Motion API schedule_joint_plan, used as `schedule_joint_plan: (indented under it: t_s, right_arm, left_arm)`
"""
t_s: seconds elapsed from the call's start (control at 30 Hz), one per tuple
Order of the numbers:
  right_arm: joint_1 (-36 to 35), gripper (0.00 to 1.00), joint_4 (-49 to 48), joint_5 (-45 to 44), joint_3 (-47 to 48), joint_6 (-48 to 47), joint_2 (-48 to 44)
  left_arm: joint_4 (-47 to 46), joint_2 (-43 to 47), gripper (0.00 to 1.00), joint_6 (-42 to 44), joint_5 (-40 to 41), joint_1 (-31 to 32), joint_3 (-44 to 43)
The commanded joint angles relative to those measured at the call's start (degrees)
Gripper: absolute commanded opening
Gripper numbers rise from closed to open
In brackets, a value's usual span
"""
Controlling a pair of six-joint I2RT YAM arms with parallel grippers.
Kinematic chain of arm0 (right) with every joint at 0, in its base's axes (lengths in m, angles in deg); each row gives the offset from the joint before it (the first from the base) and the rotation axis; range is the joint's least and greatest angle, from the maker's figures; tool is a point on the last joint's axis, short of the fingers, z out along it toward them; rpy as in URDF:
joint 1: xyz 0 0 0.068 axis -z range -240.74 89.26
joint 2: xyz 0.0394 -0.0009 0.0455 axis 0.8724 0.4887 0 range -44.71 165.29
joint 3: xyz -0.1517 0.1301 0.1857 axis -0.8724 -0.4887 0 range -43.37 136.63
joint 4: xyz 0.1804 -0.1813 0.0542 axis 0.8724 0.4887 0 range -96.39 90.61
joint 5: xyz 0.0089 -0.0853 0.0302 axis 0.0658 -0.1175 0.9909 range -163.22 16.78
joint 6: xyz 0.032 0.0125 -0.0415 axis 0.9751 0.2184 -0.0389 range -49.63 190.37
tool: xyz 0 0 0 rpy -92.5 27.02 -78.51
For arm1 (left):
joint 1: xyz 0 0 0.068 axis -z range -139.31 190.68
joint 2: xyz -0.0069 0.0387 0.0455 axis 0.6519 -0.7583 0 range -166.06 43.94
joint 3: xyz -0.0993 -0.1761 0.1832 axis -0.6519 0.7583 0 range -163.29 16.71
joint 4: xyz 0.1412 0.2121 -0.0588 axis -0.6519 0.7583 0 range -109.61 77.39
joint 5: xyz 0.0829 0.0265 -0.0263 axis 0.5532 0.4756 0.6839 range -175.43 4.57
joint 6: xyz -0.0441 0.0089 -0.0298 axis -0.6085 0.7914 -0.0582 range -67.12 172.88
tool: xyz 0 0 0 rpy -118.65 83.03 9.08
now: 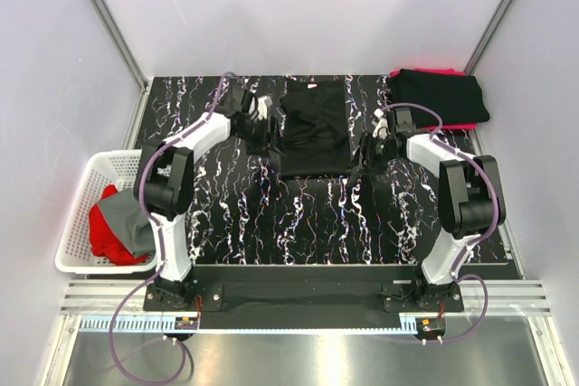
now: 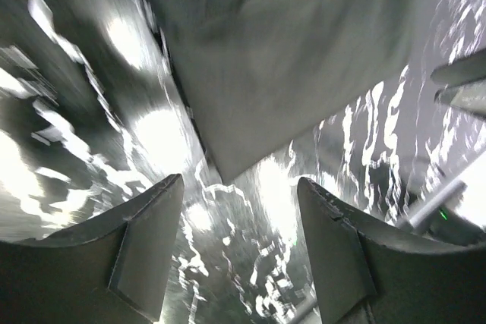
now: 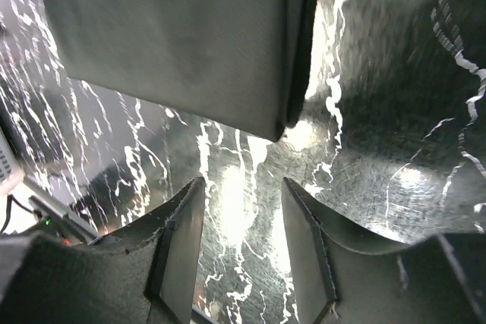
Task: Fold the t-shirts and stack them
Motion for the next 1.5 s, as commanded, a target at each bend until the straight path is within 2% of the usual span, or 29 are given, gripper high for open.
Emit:
schedule_joint_plan:
  t_s: [0.0, 0.23, 0.37, 0.47, 0.5, 0.53, 0.7, 0.77, 0.8, 0.83, 0.87, 0.9, 1.03, 1.27, 1.47]
  right_arm:
    - [-0.01, 0.52, -1.42, 2.79, -0.48, -0.08, 1.68]
    - [-0.01, 0.51, -2.75, 3.77, 1.89, 1.85, 6.43]
    - [0.08, 0.5, -3.01, 3.94, 3.82, 2.2, 9.33]
    - [0.08, 0.48, -3.27, 3.86, 4.96, 2.82, 10.74]
    - [0.08, 0.47, -3.36, 3.94, 5.4, 2.91, 11.18]
    - [0.08, 0.46, -3.28, 3.94, 5.58, 2.91, 11.45]
    - [0.08, 0.39, -3.63, 4.03, 4.71, 3.78, 11.8]
    - [0.16, 0.35, -3.98, 4.47, 4.09, 3.96, 11.54]
    - [0.08, 0.24, -4.07, 4.73, 3.39, 4.14, 11.45]
    - [0.08, 0.12, -4.24, 4.99, 3.12, 4.05, 11.28]
    - [0.08, 0.05, -4.24, 4.74, 2.86, 3.96, 10.66]
    - [0.34, 0.0, -4.33, 4.56, 2.34, 3.96, 10.14]
    - [2.35, 0.0, -4.07, 5.35, 1.45, 3.87, 4.71]
    - [3.5, 0.0, -2.13, 10.08, -0.39, 4.84, -9.45]
    - [3.5, 0.0, 0.24, 11.24, -3.91, 8.79, -19.04]
  left_arm:
    - [-2.76, -2.3, 0.66, -3.84, -7.13, 0.39, 3.32]
    - [-3.9, -5.38, 0.68, -6.3, -8.54, 0.83, 3.85]
    - [-4.43, -6.96, 0.66, -7.36, -8.89, 1.62, 3.33]
    - [-4.78, -8.19, 0.56, -7.54, -9.41, 2.32, 3.06]
    - [-4.87, -8.37, 0.48, -7.62, -9.85, 2.41, 3.15]
    - [-4.96, -8.46, 0.44, -7.63, -10.12, 2.5, 3.24]
    - [-4.52, -8.55, 0.31, -7.98, -10.21, 2.59, 4.38]
    - [-4.52, -8.72, 0.23, -7.98, -10.38, 2.59, 4.47]
    - [-4.61, -8.9, 0.17, -7.89, -10.56, 2.59, 4.21]
    - [-4.61, -9.07, 0.05, -7.89, -10.56, 2.59, 3.94]
    - [-4.35, -9.08, 0.0, -7.8, -10.56, 2.59, 3.24]
    - [-3.91, -8.99, 0.0, -7.54, -10.3, 2.59, 2.63]
    - [-0.66, -5.83, 0.0, -3.68, -9.42, 1.63, -0.89]
    - [3.21, 5.94, 0.0, 0.9, -7.04, 0.75, -6.16]
    - [3.48, 10.17, 0.0, 1.08, -7.75, 1.1, -3.45]
